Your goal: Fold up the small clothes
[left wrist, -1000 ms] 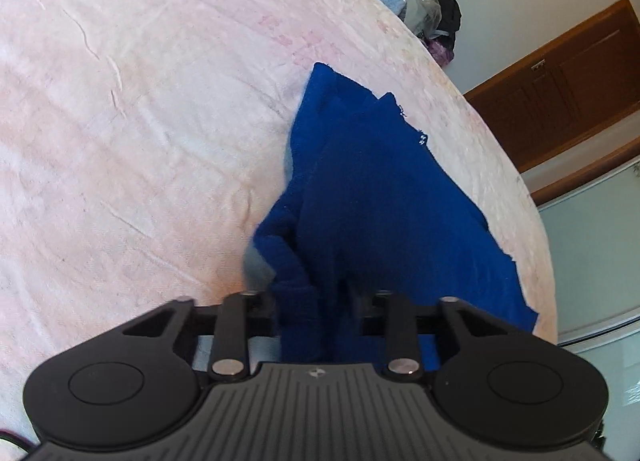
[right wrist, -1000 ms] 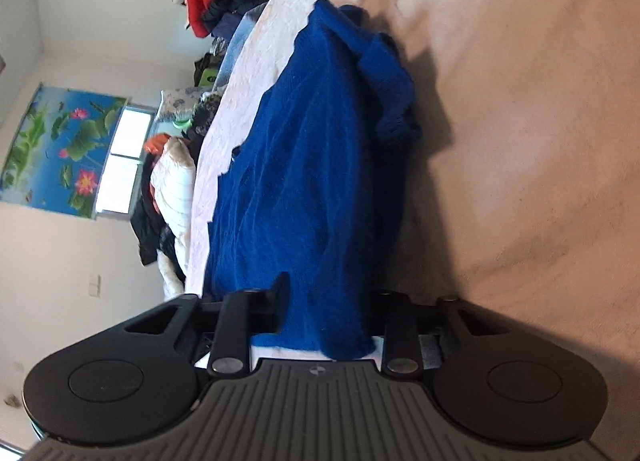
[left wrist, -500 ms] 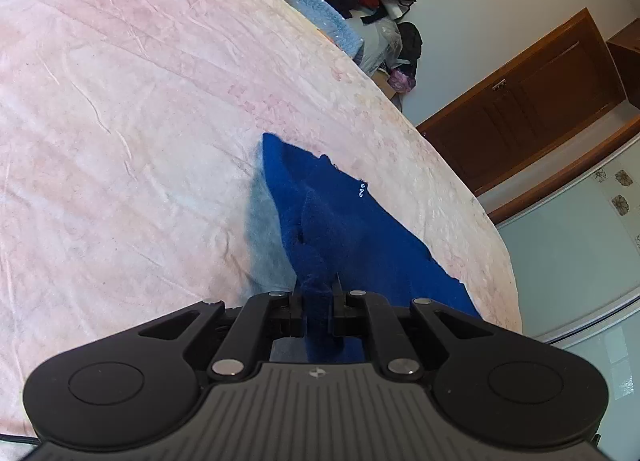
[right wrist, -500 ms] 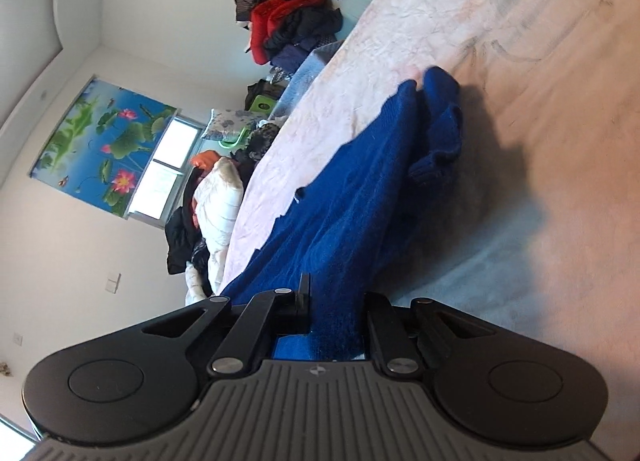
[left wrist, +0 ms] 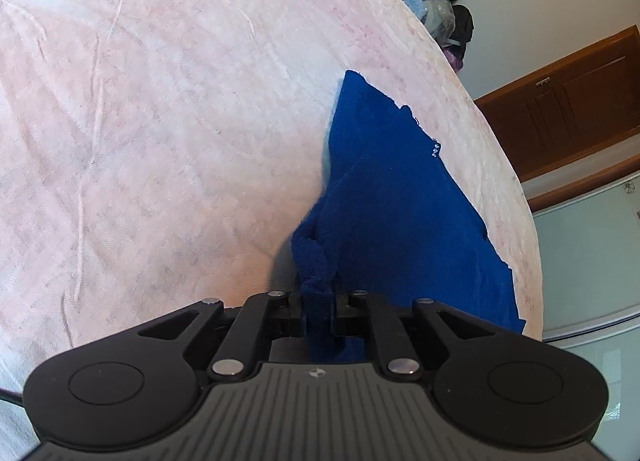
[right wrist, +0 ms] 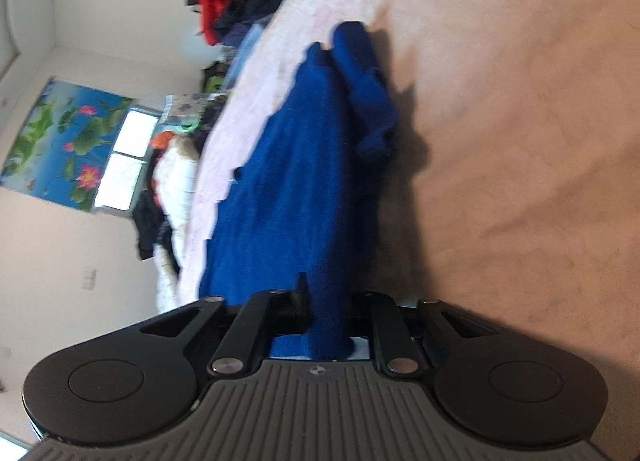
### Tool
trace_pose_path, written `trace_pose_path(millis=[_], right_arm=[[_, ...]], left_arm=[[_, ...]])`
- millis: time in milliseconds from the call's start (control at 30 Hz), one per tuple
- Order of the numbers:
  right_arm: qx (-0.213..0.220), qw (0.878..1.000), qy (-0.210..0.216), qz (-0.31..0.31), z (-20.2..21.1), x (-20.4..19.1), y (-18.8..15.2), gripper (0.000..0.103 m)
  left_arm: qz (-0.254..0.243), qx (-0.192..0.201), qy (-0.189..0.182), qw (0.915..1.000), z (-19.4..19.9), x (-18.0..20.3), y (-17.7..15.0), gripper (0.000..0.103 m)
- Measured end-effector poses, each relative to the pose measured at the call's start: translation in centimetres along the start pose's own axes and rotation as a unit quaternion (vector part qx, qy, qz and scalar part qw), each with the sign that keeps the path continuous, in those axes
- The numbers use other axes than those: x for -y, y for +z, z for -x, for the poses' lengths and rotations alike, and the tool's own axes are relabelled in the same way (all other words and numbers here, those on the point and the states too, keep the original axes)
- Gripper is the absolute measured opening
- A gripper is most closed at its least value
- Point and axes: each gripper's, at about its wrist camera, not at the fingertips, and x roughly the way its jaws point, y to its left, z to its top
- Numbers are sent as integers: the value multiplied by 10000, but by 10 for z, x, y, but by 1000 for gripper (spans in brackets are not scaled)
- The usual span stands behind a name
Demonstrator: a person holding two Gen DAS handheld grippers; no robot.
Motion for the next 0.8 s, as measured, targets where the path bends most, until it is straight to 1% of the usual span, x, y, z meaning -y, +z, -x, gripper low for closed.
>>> trace_pose_path(millis=[67, 100, 133, 167, 233, 267, 300, 333, 400, 467, 500, 600, 667, 700, 733, 767, 800], right_arm=[[68, 9999, 56, -87, 9, 3, -1, 38], [151, 9999, 41, -70, 16, 2, -1, 46], [300, 9995, -14, -34, 24, 2, 0, 58], [556, 9984, -105, 26, 36, 0, 1, 63], [1139, 9929, -231, 246, 58, -6, 2, 65], [1405, 9894, -176, 327, 67, -9, 4, 65], [1544, 9874, -50, 357, 72, -12, 5, 65], [1555, 9870, 128, 390, 70, -18, 10, 65], [1393, 9880, 411, 525, 58, -30, 14, 66], [1092, 9895, 656, 684, 37, -43, 15, 69], [947, 9900, 741, 735, 24, -48, 15, 70], [626, 9923, 795, 708, -10, -49, 18, 70], [446, 9956, 645, 520, -30, -42, 19, 70], [358, 9973, 465, 445, -37, -39, 15, 72], [351, 9980, 308, 415, -41, -35, 12, 67], [413, 9977, 326, 434, -41, -33, 11, 65], [440, 9973, 415, 406, -37, -33, 9, 69]], left_arm=[[126, 9, -53, 9999, -2, -5, 1, 11], [162, 11, -77, 9998, -2, -7, 2, 11], [221, 8, -98, 9997, -2, -9, 2, 11], [290, -1, -113, 9995, -2, -10, 2, 11], [437, 9, -101, 9990, -1, -12, 2, 11], [472, 41, -66, 9989, 0, -11, 1, 12], [472, 76, -25, 9989, 1, -10, 0, 12], [449, 122, 35, 9989, 2, -8, -1, 13], [354, 271, 217, 9988, 8, -3, -5, 16], [209, 449, 360, 9981, 12, 2, -8, 25], [171, 476, 393, 9979, 12, 3, -8, 25], [179, 486, 500, 9974, 13, 4, -7, 25], [150, 537, 607, 9966, 13, 6, -6, 25], [56, 550, 665, 9963, 12, 8, -6, 25], [-105, 574, 766, 9954, 10, 13, -7, 17], [-177, 563, 805, 9950, 8, 15, -7, 7], [-170, 508, 789, 9954, 6, 17, -8, 7]])
